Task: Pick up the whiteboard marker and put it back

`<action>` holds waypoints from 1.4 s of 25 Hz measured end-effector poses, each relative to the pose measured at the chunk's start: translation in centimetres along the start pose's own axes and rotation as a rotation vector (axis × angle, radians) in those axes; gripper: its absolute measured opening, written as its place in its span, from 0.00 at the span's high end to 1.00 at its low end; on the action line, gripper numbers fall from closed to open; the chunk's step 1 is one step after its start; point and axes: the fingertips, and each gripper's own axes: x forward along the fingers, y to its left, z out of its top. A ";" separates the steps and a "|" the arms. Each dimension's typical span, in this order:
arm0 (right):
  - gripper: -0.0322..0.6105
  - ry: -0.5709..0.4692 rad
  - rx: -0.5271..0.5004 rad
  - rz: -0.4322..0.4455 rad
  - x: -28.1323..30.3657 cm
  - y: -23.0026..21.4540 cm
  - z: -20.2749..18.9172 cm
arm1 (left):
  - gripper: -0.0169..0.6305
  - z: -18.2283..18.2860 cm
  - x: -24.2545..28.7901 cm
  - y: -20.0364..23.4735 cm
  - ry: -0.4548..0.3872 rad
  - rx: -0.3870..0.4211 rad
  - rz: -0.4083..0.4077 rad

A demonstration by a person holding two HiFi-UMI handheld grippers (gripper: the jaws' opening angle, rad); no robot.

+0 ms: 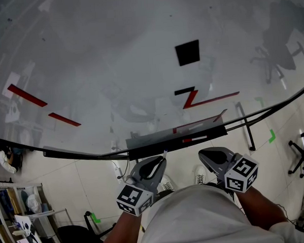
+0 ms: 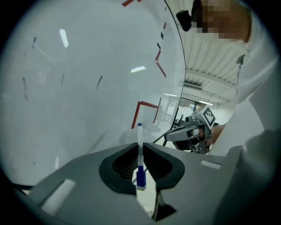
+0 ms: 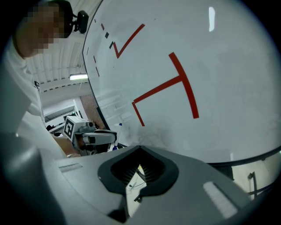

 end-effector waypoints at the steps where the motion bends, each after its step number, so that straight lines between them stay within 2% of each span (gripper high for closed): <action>1: 0.95 0.000 0.000 -0.002 0.0 0.0 0.0 | 0.89 -0.3 0.1 0.3 0.020 0.044 0.018; 4: 0.95 -0.002 -0.002 -0.005 -0.1 0.0 -0.1 | 0.89 -1.4 0.5 1.3 0.110 0.214 0.078; 6: 0.95 -0.002 -0.001 -0.007 -0.2 0.0 -0.2 | 0.89 -1.9 0.7 1.6 0.154 0.287 0.099; 9: 0.95 -0.002 0.000 -0.012 -0.4 -0.1 -0.3 | 0.89 -1.9 0.9 1.7 0.173 0.336 0.107; 13: 0.95 -0.008 -0.001 -0.022 -0.7 -0.3 -0.1 | 0.89 -1.8 1.0 1.6 0.171 0.329 0.098; 15: 0.95 -0.010 -0.005 -0.024 -0.7 -0.4 0.1 | 0.89 -2.0 1.2 1.8 0.185 0.353 0.101; 17: 0.95 -0.010 -0.004 -0.025 -0.7 -0.4 0.1 | 0.89 -2.5 1.4 2.0 0.220 0.429 0.115; 20: 0.95 -0.010 0.002 -0.026 -0.8 -0.5 -0.1 | 0.89 -3.1 1.7 2.1 0.285 0.596 0.137; 22: 0.95 -0.010 0.000 -0.027 -0.8 -0.5 -0.1 | 0.89 -3.4 1.9 2.0 0.315 0.677 0.138; 24: 0.95 -0.009 -0.002 -0.028 -0.9 -0.5 0.0 | 0.89 -3.7 2.1 1.9 0.333 0.716 0.134; 30: 0.95 -0.006 -0.004 -0.028 -1.0 -0.7 0.0 | 0.89 -4.1 2.4 2.0 0.358 0.757 0.131; 35: 0.95 -0.002 -0.004 -0.029 -0.9 -0.7 0.0 | 0.89 -5.6 2.8 2.9 0.446 0.911 0.141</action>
